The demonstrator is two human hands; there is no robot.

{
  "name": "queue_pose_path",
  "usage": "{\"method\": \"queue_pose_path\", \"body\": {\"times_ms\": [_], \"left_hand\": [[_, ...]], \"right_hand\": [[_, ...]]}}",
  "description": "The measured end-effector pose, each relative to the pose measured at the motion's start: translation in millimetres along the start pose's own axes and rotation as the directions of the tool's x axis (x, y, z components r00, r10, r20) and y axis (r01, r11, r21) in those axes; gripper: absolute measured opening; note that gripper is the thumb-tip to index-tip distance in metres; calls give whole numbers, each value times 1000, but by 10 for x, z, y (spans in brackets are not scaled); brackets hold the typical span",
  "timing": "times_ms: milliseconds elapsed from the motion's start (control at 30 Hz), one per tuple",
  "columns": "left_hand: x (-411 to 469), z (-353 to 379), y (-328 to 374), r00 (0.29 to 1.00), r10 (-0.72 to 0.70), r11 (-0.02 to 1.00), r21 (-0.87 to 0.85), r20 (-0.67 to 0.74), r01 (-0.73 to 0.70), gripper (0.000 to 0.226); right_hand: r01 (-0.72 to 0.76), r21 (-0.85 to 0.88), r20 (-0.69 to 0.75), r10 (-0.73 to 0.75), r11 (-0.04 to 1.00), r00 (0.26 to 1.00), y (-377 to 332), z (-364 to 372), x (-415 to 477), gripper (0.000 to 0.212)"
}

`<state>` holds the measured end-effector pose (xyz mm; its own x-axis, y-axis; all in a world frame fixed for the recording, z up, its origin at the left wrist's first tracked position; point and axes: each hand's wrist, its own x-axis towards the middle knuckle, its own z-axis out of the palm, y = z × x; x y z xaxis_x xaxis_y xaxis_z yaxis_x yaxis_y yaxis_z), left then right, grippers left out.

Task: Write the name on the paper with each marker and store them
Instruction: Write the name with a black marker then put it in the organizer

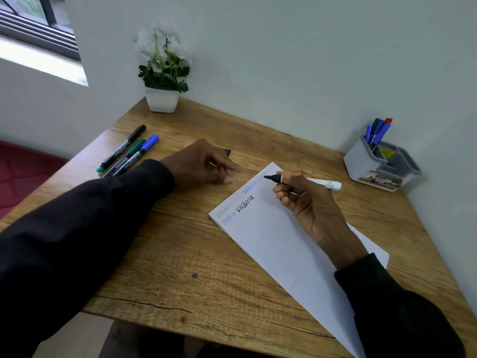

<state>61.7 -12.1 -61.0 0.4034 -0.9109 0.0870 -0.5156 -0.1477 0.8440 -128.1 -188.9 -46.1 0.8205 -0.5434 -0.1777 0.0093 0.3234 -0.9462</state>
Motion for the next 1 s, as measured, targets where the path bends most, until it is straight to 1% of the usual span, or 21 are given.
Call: {"method": "queue_pose_path", "body": {"times_ms": [67, 133, 200, 233, 300, 400, 467, 500, 567, 633, 667, 800, 900, 1000], "left_hand": [[46, -30, -46, 977, -5, 1000, 3, -214, 5, 27], [128, -51, -97, 924, -27, 997, 57, -381, 53, 26], [234, -55, -159, 882, -62, 986, 111, -467, 128, 31], [284, -55, -194, 875, -82, 979, 127, -478, 161, 33], [362, -48, -240, 891, -90, 966, 180, -445, 187, 31], [402, -48, -250, 922, -66, 954, 248, -381, 171, 25], [375, -46, -205, 929, -57, 963, 226, -366, 148, 24], [339, -36, -166, 930, -51, 969, 207, -365, 134, 23], [231, -8, -69, 931, -29, 984, 154, -363, 91, 23], [87, 38, 41, 939, -12, 997, 64, -344, 36, 24], [8, 65, 99, 943, 2, 1000, 20, -332, 4, 25], [-276, 167, 318, 947, 53, 990, -107, -317, -91, 26], [-416, 223, 409, 947, 73, 981, -150, -313, -125, 28], [-485, 245, 416, 954, 74, 983, -141, -290, -120, 26]], "right_hand": [[27, 57, 35, -29, 998, 999, -133, -36, -28, 23], [62, 72, 70, -67, 996, 995, -250, -76, -58, 34], [110, 33, 71, -113, 993, 991, -306, -110, -80, 38], [140, -1, 55, -139, 990, 989, -302, -120, -90, 39], [201, -53, 27, -200, 978, 979, -272, -154, -107, 35], [260, -55, 26, -259, 964, 966, -222, -225, -151, 10], [260, -41, 21, -259, 965, 966, -202, -314, -181, 25], [260, -45, 12, -259, 965, 966, -200, -357, -197, 28], [295, -112, 3, -297, 949, 955, -190, -420, -241, 21], [370, -273, 15, -380, 888, 925, -164, -461, -290, 16], [408, -344, 41, -420, 846, 907, -138, -472, -313, 17], [522, -542, 160, -528, 659, 834, -24, -428, -403, 21], [545, -626, 195, -565, 557, 802, 65, -413, -437, 23], [565, -672, 218, -601, 479, 769, 110, -408, -447, 24]]}}
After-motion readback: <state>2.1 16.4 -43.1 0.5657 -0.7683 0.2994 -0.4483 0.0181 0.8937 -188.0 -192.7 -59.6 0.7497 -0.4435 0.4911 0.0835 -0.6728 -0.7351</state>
